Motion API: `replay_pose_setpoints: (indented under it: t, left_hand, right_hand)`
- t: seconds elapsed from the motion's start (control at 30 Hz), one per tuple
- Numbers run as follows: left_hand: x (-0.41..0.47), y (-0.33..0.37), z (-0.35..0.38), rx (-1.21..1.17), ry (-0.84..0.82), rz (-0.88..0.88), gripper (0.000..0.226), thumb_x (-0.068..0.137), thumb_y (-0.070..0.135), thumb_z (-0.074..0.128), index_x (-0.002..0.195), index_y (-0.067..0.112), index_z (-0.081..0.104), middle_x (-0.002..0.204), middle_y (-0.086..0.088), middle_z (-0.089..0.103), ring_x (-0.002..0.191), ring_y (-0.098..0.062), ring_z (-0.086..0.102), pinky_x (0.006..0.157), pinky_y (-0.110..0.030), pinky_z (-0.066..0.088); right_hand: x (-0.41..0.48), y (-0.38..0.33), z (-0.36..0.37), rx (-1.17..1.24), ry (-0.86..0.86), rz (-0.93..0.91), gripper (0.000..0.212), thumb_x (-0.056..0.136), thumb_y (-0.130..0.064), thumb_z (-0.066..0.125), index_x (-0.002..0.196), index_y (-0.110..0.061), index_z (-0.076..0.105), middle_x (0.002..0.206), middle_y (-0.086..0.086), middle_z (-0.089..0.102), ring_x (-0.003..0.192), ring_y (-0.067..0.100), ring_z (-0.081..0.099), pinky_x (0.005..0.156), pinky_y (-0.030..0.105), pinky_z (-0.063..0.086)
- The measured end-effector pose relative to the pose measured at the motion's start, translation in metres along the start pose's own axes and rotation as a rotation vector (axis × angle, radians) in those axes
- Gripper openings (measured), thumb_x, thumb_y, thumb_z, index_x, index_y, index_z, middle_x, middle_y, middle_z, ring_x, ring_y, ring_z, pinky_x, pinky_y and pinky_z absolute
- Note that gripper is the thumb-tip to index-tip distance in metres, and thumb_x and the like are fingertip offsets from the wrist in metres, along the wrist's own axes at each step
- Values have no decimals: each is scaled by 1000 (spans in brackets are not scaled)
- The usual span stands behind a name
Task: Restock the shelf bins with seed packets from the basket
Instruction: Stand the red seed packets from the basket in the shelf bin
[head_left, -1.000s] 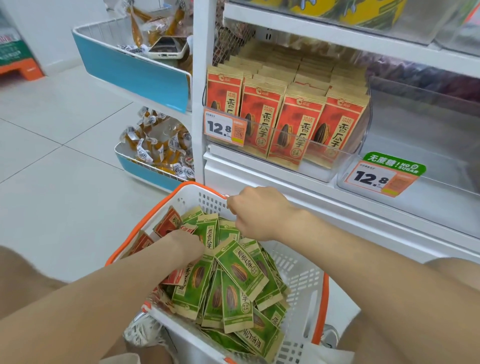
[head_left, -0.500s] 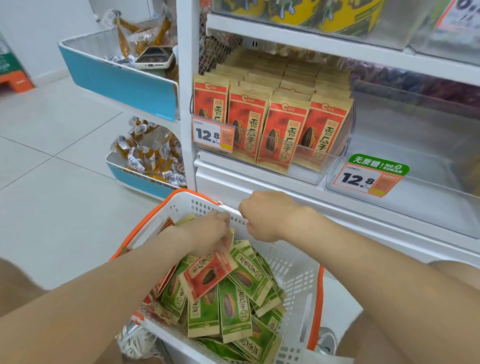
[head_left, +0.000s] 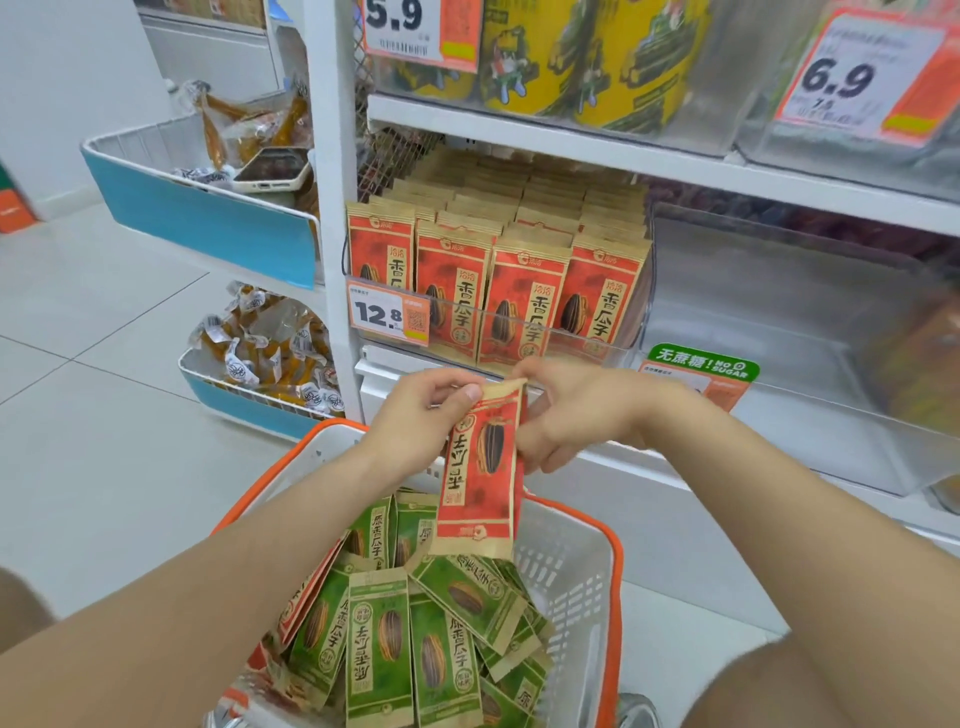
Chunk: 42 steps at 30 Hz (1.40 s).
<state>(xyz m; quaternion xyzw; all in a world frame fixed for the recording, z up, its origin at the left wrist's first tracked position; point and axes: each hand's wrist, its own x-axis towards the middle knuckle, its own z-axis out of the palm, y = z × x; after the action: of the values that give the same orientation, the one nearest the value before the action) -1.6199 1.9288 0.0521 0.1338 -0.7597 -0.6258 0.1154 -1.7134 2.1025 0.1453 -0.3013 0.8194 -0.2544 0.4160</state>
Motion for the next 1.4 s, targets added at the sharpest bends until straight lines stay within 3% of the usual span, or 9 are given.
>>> replay_pose_setpoints:
  t: [0.13, 0.27, 0.5, 0.73, 0.97, 1.13, 1.23, 1.33, 1.4]
  left_hand:
    - [7, 13, 7, -75, 257, 24, 15, 108, 25, 59, 108, 20, 72, 89, -5, 80, 77, -23, 77, 62, -42, 64]
    - [8, 22, 17, -213, 448, -20, 15, 110, 24, 54, 108, 15, 66, 89, -12, 78, 80, -24, 79, 64, -40, 65]
    - [7, 47, 23, -814, 339, -224, 20, 110, 11, 54, 123, -1, 63, 101, -19, 79, 93, -28, 80, 73, -33, 65]
    - [2, 59, 21, -939, 65, -227, 27, 98, 14, 67, 122, 2, 68, 120, -17, 76, 93, -18, 79, 72, -22, 63]
    - [-5, 61, 42, -704, -165, -156, 47, 76, 2, 77, 120, -2, 66, 114, -21, 77, 102, -33, 77, 76, -29, 63]
    - [6, 64, 45, -369, 65, -66, 45, 78, 7, 91, 117, 9, 69, 102, -14, 79, 96, -29, 78, 82, -39, 64]
    - [15, 57, 41, -17, 241, 71, 41, 83, 8, 88, 113, 27, 67, 106, -1, 71, 82, -7, 71, 80, -23, 59]
    - [19, 53, 39, 398, 354, 331, 41, 87, 4, 76, 118, 30, 65, 121, 9, 53, 104, -2, 51, 95, -13, 42]
    - [23, 53, 36, 628, 377, 514, 44, 87, 3, 70, 124, 26, 65, 127, 6, 50, 122, -13, 42, 105, -25, 32]
  right_hand:
    - [-17, -14, -7, 246, 91, -15, 21, 101, -14, 59, 122, -16, 59, 97, 17, 80, 92, 37, 78, 85, 47, 64]
    - [-24, -17, -10, 202, 224, -7, 21, 101, -25, 63, 115, -10, 69, 93, 11, 81, 84, 27, 80, 76, 48, 66]
    - [-24, -12, -28, 576, 590, -43, 24, 93, -19, 80, 112, -8, 70, 82, 8, 80, 70, 21, 79, 55, 34, 62]
    - [-35, -7, -36, 731, 855, -129, 22, 90, -24, 84, 92, -9, 68, 83, 13, 80, 74, 27, 80, 68, 50, 66]
    - [-37, -6, -36, 726, 1030, -274, 36, 85, -26, 88, 112, -11, 71, 90, 3, 80, 76, 13, 78, 62, 30, 61]
    - [-41, -12, -43, 243, 1241, -586, 33, 82, -21, 87, 106, -22, 65, 92, -14, 74, 85, 8, 72, 84, 43, 59]
    - [-47, -9, -55, 70, 1351, -697, 27, 88, -17, 81, 108, -18, 64, 90, -24, 67, 83, 3, 67, 82, 27, 52]
    - [-45, 1, -69, -44, 1309, -649, 28, 90, -15, 80, 111, -18, 63, 93, -21, 68, 84, 0, 66, 80, 16, 47]
    - [-34, 10, -77, -100, 1233, -586, 31, 89, -17, 81, 114, -19, 63, 95, -18, 70, 86, -1, 67, 81, 14, 48]
